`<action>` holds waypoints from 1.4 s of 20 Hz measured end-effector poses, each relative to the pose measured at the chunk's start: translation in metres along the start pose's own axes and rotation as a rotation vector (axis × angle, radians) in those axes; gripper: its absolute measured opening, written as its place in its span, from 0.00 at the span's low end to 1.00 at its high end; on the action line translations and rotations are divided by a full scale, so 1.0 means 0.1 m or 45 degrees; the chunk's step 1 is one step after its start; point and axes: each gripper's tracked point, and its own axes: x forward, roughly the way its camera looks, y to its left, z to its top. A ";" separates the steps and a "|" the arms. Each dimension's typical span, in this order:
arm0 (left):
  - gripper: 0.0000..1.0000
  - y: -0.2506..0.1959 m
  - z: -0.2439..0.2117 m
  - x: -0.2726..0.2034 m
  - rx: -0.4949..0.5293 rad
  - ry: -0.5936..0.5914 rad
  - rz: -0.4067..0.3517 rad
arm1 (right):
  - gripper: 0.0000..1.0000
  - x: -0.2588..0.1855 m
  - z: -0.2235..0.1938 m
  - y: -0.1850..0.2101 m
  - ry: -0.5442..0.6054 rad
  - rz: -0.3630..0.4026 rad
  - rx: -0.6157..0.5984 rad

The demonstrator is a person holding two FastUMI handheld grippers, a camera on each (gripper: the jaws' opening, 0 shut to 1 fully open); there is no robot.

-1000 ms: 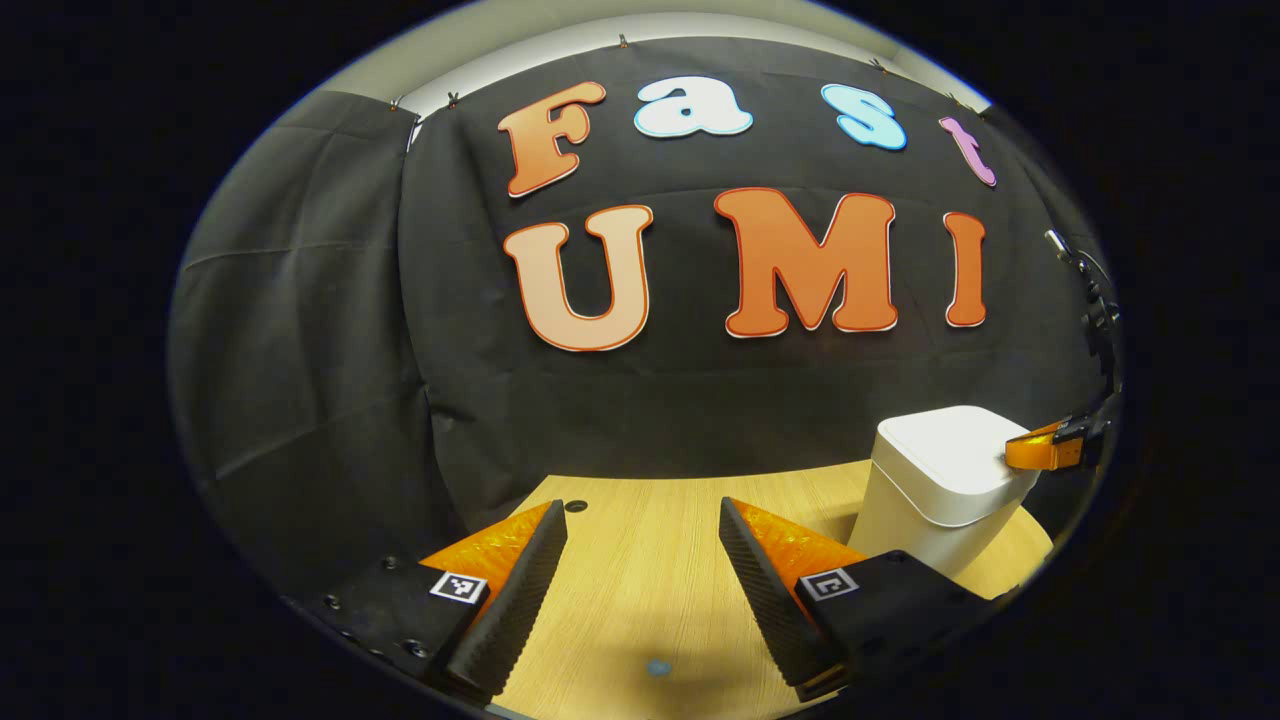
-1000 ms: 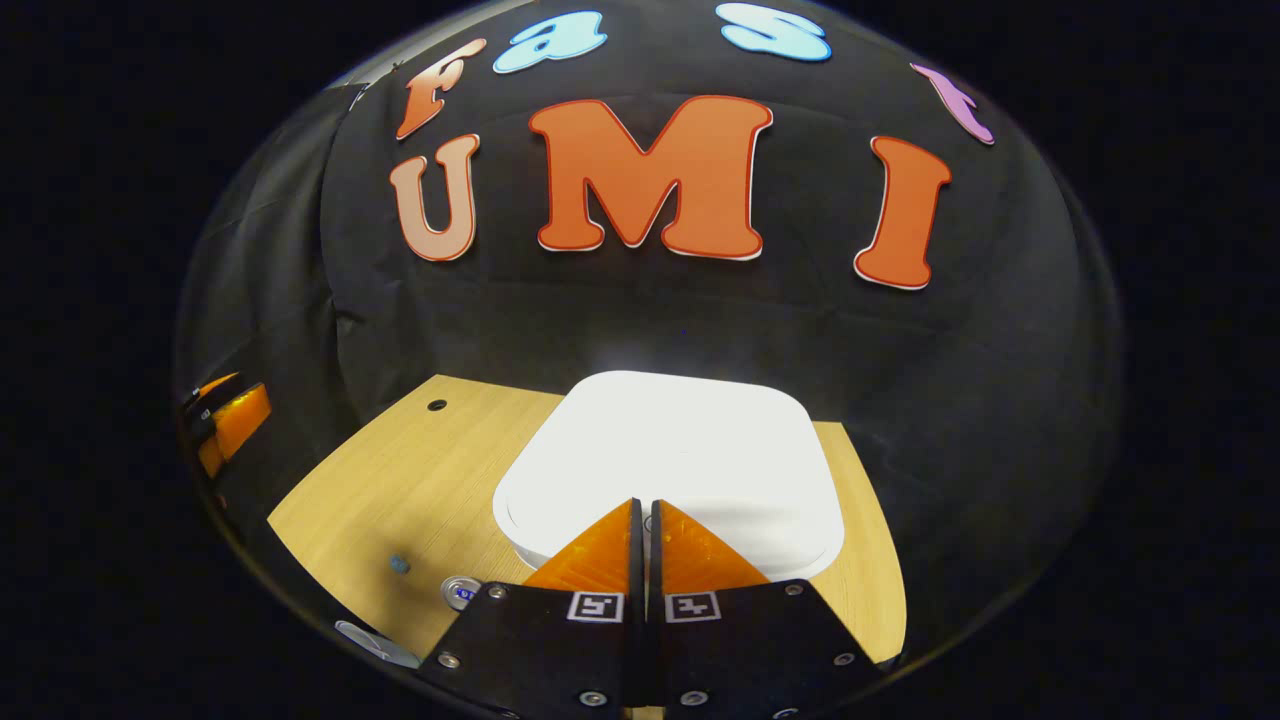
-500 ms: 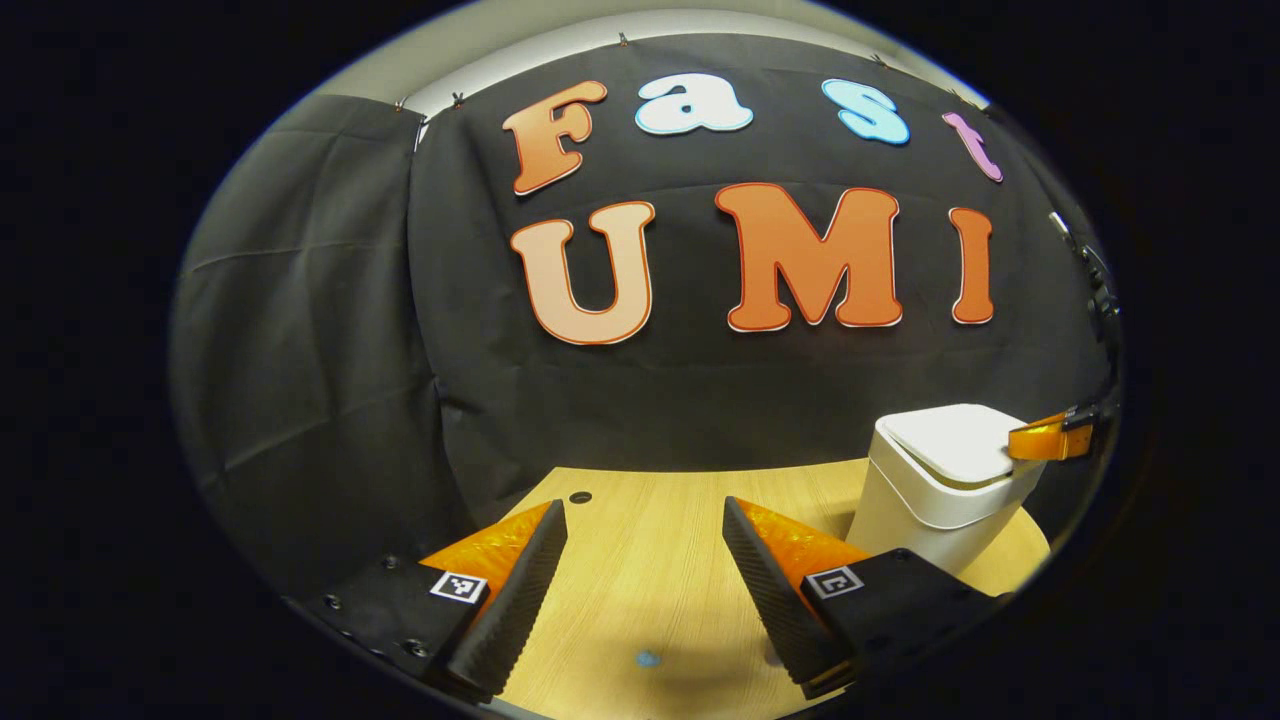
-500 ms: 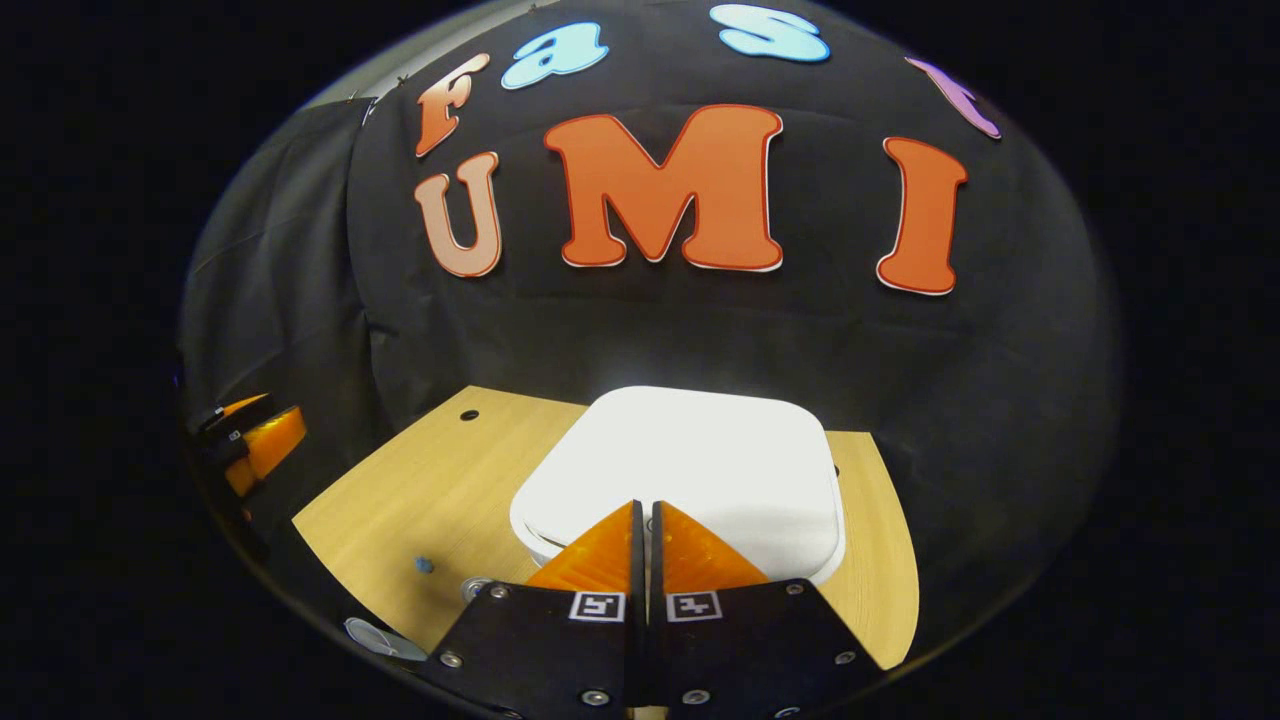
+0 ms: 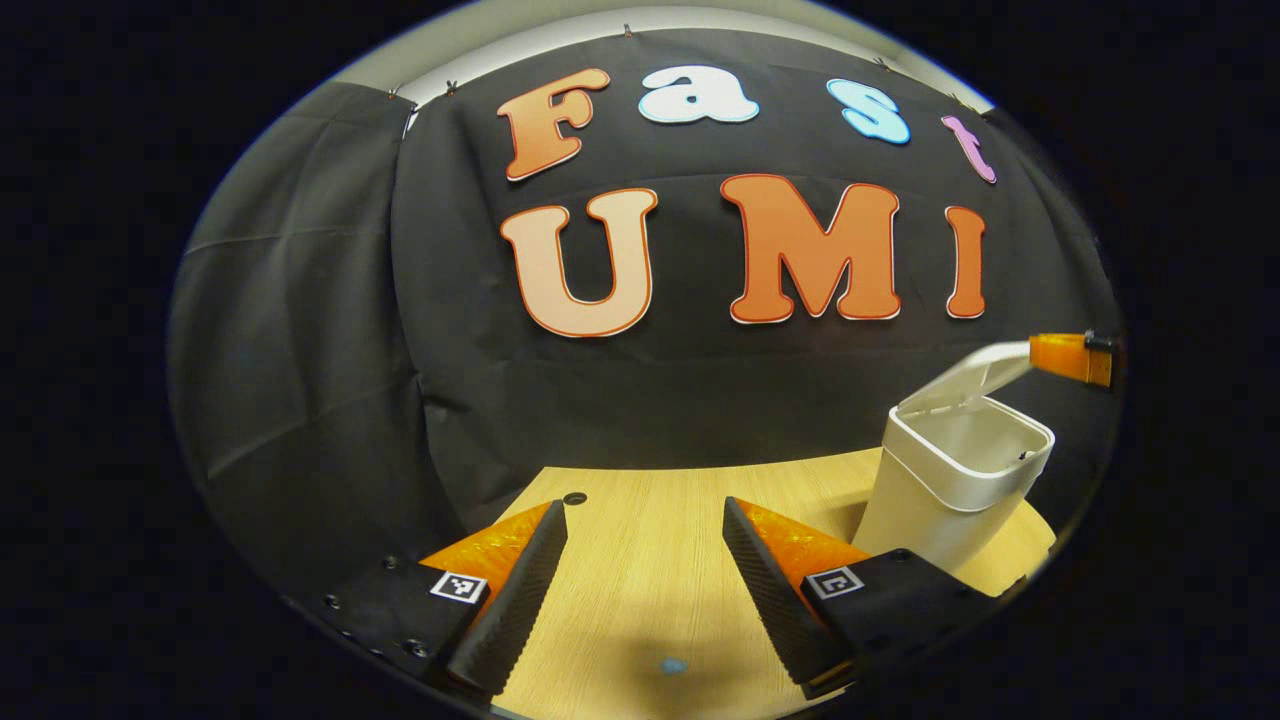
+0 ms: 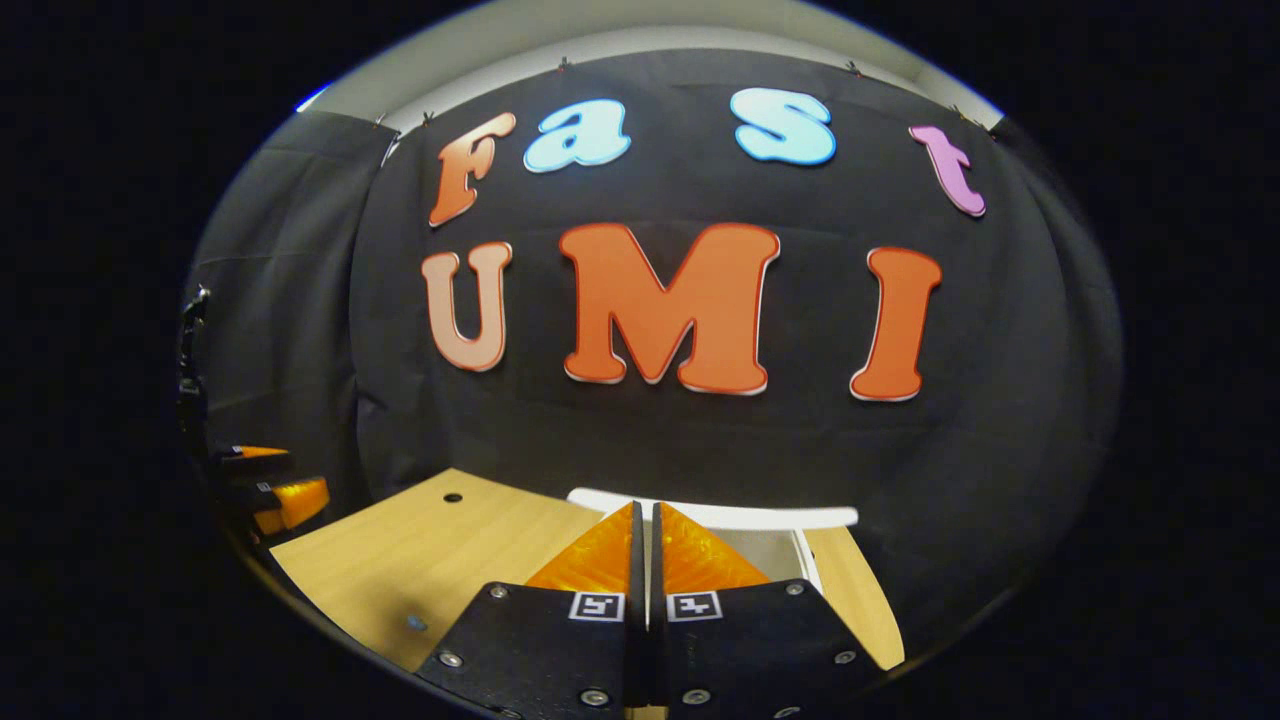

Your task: Press the lid of the desktop garbage bin to open it, pick up the crumpled paper on the desktop and throw it into the bin, then pick up the pop can on the desktop and drop it into the bin, and finally close the garbage bin lid.

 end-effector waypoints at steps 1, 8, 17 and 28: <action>0.95 0.03 -0.01 0.04 -0.005 0.007 -0.014 | 0.01 -0.02 0.06 0.03 -0.038 -0.017 -0.008; 0.95 0.21 -0.59 0.31 -0.041 0.170 -0.079 | 0.02 -0.09 -0.33 0.59 0.054 0.067 0.033; 1.00 -0.05 -1.40 0.39 0.022 0.431 -0.225 | 0.65 -0.24 -1.29 1.07 0.330 0.222 -0.041; 1.00 -0.46 -2.11 0.30 0.065 0.710 -0.361 | 0.98 -0.46 -2.33 1.49 0.613 0.391 -0.049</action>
